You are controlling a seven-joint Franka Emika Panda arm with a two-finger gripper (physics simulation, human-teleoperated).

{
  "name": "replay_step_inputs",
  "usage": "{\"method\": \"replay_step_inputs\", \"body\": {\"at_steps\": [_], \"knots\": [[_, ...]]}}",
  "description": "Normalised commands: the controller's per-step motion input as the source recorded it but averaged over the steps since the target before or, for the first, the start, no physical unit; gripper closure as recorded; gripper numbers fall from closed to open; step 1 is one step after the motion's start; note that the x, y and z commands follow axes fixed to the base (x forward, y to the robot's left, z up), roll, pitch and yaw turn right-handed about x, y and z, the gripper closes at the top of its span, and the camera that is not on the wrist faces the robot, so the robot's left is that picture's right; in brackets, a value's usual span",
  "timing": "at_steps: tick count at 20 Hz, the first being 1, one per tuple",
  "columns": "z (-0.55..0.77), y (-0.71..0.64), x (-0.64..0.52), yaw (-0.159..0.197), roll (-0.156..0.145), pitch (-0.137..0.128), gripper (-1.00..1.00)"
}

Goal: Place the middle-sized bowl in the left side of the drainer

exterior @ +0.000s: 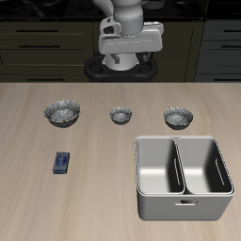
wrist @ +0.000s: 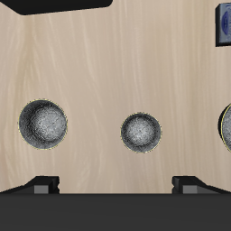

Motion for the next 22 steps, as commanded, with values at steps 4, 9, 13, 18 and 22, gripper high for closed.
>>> {"method": "replay_step_inputs", "body": {"at_steps": [4, 9, 13, 18, 22], "knots": [[-0.02, 0.26, 0.05, -0.013, 0.001, 0.004, -1.00], [-0.02, 0.37, 0.02, -0.001, 0.015, -0.002, -1.00], [0.03, 0.37, 0.05, 0.003, 0.000, -0.013, -1.00], [0.04, 0.12, 0.05, -0.029, -0.018, -0.010, -1.00], [-0.01, 0.18, 0.09, 0.004, 0.012, 0.002, -1.00]]}}
